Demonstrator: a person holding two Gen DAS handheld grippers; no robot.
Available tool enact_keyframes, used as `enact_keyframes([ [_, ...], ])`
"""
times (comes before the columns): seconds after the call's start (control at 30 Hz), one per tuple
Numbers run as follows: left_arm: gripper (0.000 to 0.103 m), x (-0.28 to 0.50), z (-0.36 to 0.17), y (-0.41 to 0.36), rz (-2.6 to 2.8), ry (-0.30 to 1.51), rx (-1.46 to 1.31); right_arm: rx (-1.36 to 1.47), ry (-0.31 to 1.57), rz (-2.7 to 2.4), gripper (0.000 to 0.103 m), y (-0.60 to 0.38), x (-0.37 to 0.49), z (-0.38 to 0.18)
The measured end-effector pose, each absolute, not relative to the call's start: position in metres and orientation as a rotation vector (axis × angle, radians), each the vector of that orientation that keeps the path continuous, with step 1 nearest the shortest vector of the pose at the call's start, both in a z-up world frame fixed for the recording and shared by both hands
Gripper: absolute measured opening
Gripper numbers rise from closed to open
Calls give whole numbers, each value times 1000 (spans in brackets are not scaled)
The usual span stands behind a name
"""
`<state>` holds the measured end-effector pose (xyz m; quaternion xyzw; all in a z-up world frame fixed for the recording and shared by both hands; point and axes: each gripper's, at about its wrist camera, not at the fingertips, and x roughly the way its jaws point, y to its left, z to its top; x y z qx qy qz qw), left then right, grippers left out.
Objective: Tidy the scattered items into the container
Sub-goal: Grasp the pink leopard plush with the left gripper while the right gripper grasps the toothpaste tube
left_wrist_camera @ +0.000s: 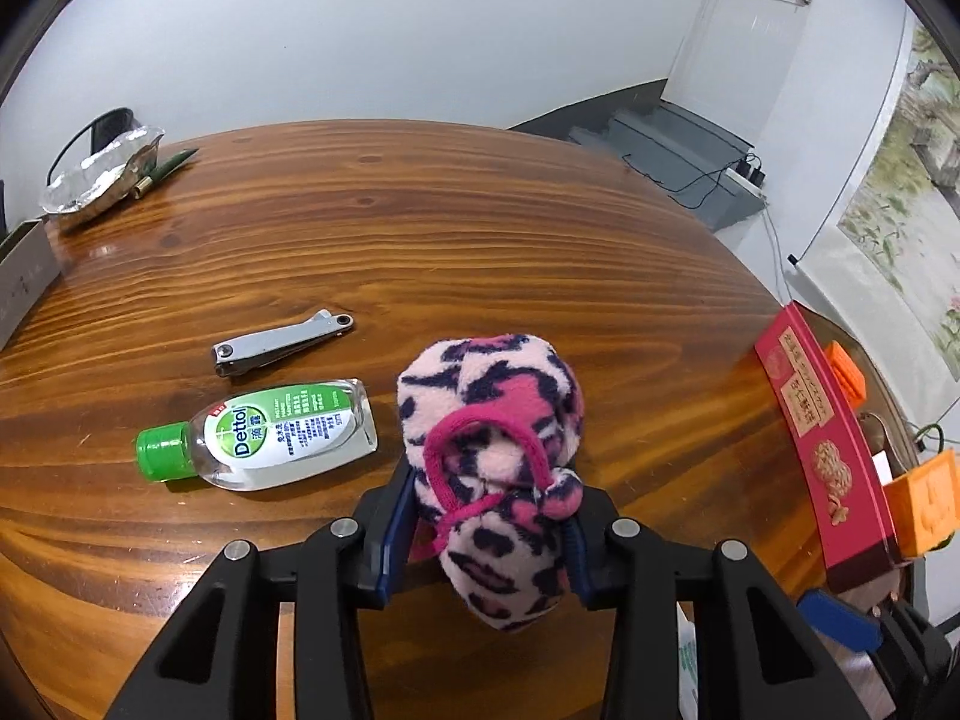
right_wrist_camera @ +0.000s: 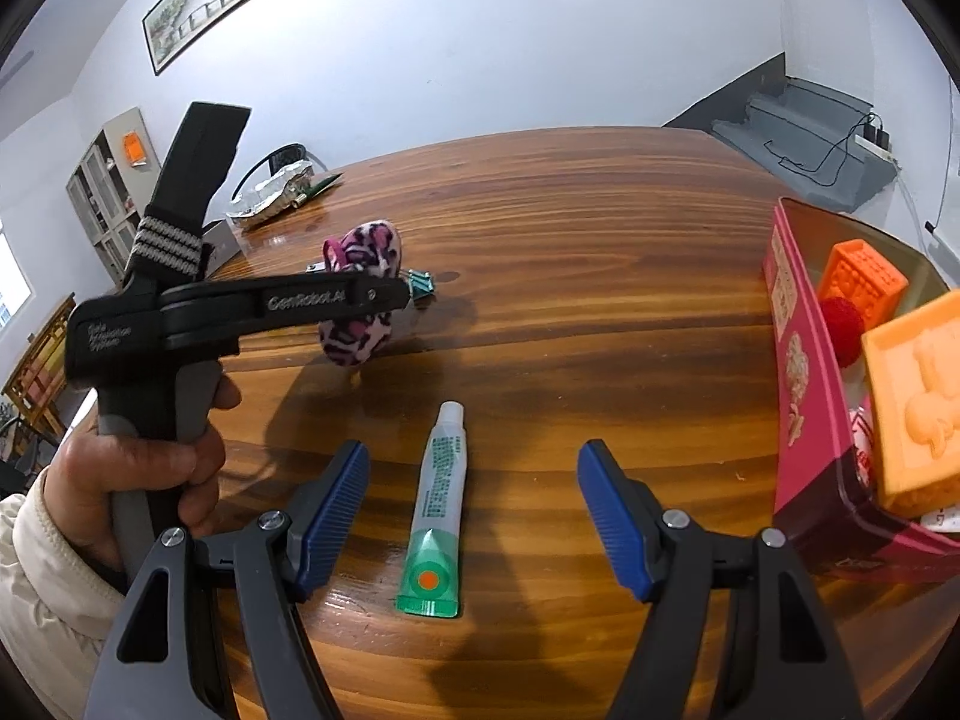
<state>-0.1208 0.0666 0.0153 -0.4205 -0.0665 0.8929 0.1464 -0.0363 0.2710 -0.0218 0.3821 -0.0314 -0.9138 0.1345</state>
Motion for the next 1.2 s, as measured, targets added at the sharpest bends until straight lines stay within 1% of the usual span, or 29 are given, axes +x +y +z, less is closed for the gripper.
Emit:
enact_keyframes([
  [0.17,43,-115,17,64,2579,-190,-1207,1124,-94,-2647,75,273,-40,-25],
  [0.3,43,-101,17,66,2575,-145,-1194,1128,-84,-2638,75,271,-43,-28],
  [0.4,43,-93,22,64,2582,-137,-1173,1146,-48,-2624,75,265,-46,-31],
  [0.47,43,-90,24,62,2585,-148,-1163,1168,11,-2624,75,258,-50,-34],
  [0.53,43,-88,27,58,2589,-164,-1154,1200,104,-2626,70,248,-55,-37],
  [0.6,43,-87,29,54,2592,-179,-1147,1231,163,-2610,60,241,-60,-40],
  [0.63,43,-87,30,53,2592,-186,-1146,1255,197,-2602,58,236,-63,-43],
  [0.67,43,-87,30,52,2591,-191,-1144,1274,228,-2594,53,232,-66,-46],
  [0.73,43,-87,31,50,2587,-194,-1137,1252,269,-2608,50,228,-65,-46],
  [0.77,43,-87,32,50,2587,-196,-1133,1240,291,-2616,46,226,-62,-46],
  [0.83,43,-86,34,48,2583,-215,-1127,1226,304,-2619,33,224,-59,-47],
  [0.87,43,-86,35,47,2579,-231,-1124,1225,294,-2615,23,225,-57,-47],
  [0.93,43,-85,36,46,2577,-249,-1122,1222,255,-2605,23,229,-56,-47],
  [1.07,43,-83,39,47,2572,-263,-1108,1214,112,-2591,23,249,-53,-43],
  [1.2,43,-80,39,53,2560,-252,-1104,1122,2,-2643,23,271,-41,-25],
])
